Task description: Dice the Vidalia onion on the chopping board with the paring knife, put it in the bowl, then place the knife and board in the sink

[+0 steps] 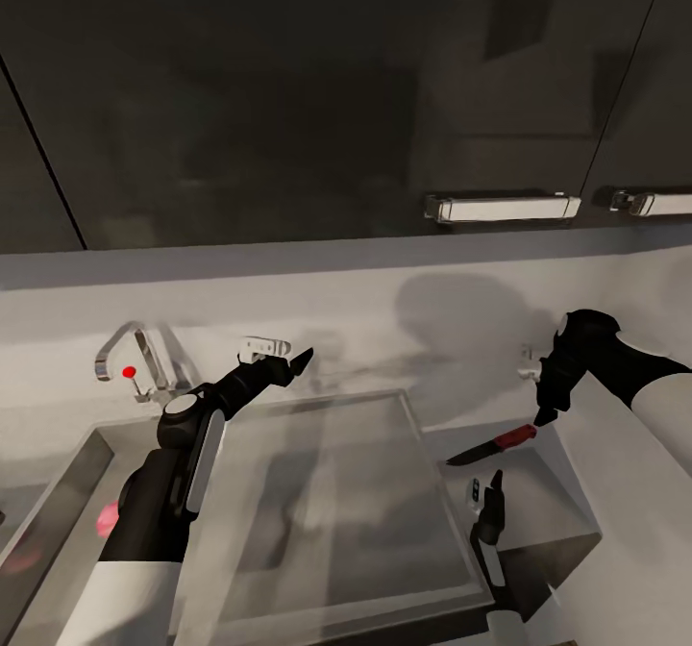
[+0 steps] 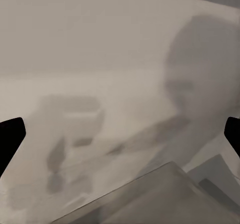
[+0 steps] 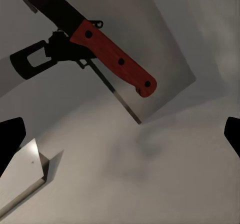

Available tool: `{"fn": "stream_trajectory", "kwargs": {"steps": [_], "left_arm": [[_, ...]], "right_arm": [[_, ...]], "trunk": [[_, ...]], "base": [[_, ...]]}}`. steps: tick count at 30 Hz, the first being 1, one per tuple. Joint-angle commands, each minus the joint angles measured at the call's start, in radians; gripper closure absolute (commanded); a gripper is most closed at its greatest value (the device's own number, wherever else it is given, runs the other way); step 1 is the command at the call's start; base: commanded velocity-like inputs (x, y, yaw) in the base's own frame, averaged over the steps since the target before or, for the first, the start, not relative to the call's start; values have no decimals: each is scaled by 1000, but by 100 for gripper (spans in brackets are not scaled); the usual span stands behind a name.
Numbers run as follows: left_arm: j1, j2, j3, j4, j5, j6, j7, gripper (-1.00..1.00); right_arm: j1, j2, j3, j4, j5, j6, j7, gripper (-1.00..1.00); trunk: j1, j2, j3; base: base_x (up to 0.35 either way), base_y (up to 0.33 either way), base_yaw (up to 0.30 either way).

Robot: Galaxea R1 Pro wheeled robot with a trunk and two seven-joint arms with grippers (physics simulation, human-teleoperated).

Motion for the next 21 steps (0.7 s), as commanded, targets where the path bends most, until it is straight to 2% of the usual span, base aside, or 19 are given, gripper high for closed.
{"fn": "stream_trajectory", "kwargs": {"steps": [1, 7, 15, 21], "left_arm": [[-1, -1, 2, -1, 2, 8, -5, -100], [-1, -1, 2, -1, 2, 8, -5, -100], [-1, -1, 2, -1, 2, 8, -5, -100], [-1, -1, 2, -1, 2, 8, -5, -100]], "right_arm": [[-1, -1, 5, -2, -1, 10, 3, -100], [-1, -1, 5, -2, -1, 10, 3, -100], [-1, -1, 6, -2, -1, 10, 3, -100], [-1, -1, 6, -2, -1, 10, 3, -100]], "trunk": [[1, -2, -2], [1, -2, -2], [1, -2, -2], [1, -2, -2]], "base": [[95, 0, 0], [189, 0, 0], [57, 0, 0], [154, 0, 0]]}}
